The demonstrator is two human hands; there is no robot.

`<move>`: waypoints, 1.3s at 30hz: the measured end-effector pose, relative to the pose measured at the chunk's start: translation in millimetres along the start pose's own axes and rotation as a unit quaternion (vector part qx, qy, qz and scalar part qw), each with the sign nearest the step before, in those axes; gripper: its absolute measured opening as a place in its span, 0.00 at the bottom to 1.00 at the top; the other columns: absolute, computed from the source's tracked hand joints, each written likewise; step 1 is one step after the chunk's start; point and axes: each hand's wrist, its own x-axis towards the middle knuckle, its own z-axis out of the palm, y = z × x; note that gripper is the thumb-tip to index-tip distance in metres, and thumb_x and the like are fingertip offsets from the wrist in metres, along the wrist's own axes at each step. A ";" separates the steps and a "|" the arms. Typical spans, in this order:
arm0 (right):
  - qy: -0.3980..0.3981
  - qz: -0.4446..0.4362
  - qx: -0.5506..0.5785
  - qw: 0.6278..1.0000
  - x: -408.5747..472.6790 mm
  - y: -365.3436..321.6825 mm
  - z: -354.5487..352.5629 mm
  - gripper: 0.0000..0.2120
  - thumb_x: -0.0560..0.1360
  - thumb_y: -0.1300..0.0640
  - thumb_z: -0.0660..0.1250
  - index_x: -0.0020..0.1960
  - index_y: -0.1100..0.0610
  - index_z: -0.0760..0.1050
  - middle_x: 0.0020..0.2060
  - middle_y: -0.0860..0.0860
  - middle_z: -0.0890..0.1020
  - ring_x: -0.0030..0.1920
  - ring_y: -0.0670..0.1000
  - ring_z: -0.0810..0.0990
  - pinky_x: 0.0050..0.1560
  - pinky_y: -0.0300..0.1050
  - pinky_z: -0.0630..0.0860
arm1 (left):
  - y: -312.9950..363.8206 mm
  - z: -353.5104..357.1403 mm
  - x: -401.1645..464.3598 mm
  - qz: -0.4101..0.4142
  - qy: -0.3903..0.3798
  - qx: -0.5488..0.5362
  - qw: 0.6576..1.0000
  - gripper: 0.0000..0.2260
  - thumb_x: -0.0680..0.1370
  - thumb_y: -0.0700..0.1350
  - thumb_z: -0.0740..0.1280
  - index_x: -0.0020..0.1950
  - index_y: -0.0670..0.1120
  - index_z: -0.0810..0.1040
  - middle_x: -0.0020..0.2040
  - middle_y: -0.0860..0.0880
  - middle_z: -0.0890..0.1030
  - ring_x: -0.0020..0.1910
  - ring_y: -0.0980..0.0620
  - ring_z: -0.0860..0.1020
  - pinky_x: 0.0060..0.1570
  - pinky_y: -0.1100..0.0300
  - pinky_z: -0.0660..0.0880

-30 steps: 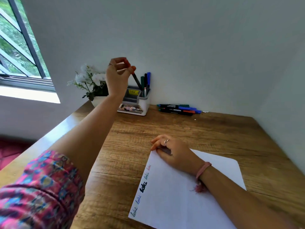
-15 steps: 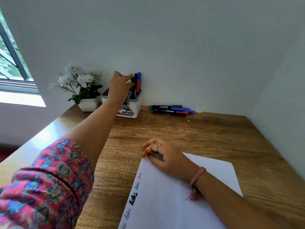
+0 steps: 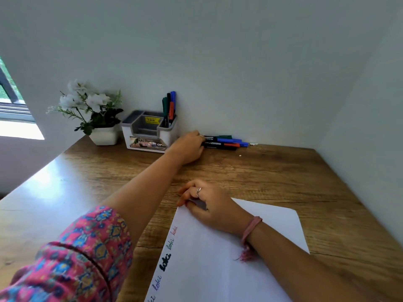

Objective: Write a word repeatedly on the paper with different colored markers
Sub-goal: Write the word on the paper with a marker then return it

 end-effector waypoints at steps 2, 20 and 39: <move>-0.002 -0.004 0.002 1.000 0.3 0.3 -0.4 0.09 0.76 0.64 0.63 0.50 0.57 0.81 0.55 0.51 0.78 0.52 0.37 0.72 0.53 0.23 0.64 | -3.6 4.6 0.3 -0.013 -0.025 0.046 0.999 0.18 0.81 0.46 0.57 0.69 0.41 0.69 0.62 0.40 0.71 0.60 0.41 0.72 0.58 0.47 0.72; 0.025 0.067 0.166 0.984 -4.4 -4.8 -4.8 0.09 0.74 0.64 0.67 0.50 0.52 0.75 0.50 0.52 0.82 0.49 0.46 0.82 0.52 0.37 0.77 | 17.8 -43.7 -89.6 -0.079 0.250 -0.452 0.853 0.10 0.75 0.42 0.70 0.56 0.45 0.77 0.44 0.53 0.82 0.41 0.63 0.80 0.42 0.71 0.75; 0.095 0.104 0.321 0.937 -0.5 -38.3 -19.8 0.11 0.70 0.47 0.69 0.44 0.55 0.81 0.24 0.43 0.70 0.27 0.45 0.64 0.28 0.38 0.61 | 40.7 -65.0 -154.3 -0.115 0.124 -0.775 0.608 0.11 0.77 0.44 0.67 0.57 0.41 0.79 0.41 0.52 0.82 0.40 0.57 0.78 0.41 0.63 0.76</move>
